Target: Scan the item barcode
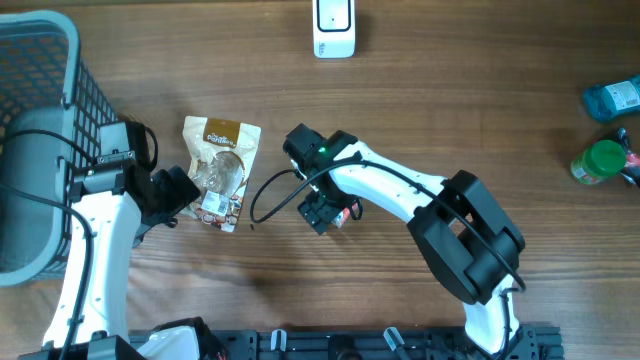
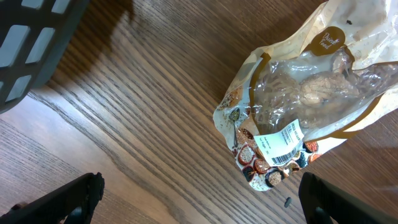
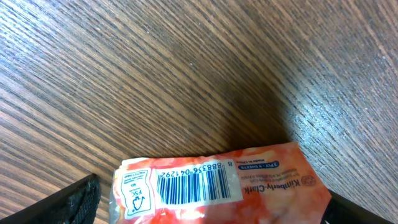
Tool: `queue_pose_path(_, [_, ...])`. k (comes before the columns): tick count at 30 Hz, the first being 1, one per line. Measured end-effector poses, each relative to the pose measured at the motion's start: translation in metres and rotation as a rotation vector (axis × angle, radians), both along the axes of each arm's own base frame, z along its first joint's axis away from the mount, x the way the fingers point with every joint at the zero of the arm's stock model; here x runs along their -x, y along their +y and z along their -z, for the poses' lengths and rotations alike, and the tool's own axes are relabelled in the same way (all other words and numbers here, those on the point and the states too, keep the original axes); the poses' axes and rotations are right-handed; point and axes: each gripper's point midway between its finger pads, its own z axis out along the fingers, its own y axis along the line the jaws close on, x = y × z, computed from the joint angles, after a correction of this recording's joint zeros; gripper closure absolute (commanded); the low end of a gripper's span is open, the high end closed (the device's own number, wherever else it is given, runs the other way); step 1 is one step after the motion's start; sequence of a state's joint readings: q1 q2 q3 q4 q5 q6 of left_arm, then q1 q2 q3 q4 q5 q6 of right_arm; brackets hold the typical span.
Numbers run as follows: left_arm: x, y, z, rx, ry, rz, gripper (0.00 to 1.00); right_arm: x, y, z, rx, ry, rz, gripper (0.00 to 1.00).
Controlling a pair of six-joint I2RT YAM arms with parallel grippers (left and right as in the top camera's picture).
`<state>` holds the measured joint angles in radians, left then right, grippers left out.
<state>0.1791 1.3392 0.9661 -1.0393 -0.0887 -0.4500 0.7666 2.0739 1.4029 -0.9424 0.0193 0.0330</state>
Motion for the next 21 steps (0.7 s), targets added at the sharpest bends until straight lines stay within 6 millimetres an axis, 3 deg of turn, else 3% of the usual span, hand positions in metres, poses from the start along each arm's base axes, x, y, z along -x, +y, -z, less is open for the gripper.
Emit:
queue_pose_path(6, [0.0,0.0,0.0,0.0,0.0,0.0,0.0,0.0,-0.002,0.0,0.004,0.004,0.005,0.0])
queue_pose_path(11, [0.0,0.0,0.0,0.0,0.0,0.0,0.0,-0.01,-0.023,0.0,0.012,0.019,0.062,0.0])
queue_pose_path(13, [0.0,0.0,0.0,0.0,0.0,0.0,0.0,-0.015,-0.029,-0.001,0.01,0.021,0.079,0.03])
queue_pose_path(17, [0.0,0.0,0.0,0.0,0.0,0.0,0.0,-0.015,-0.033,-0.001,0.013,0.03,0.057,0.18])
queue_pose_path(21, [0.0,0.0,0.0,0.0,0.0,0.0,0.0,-0.013,-0.035,-0.001,0.02,0.037,0.055,0.19])
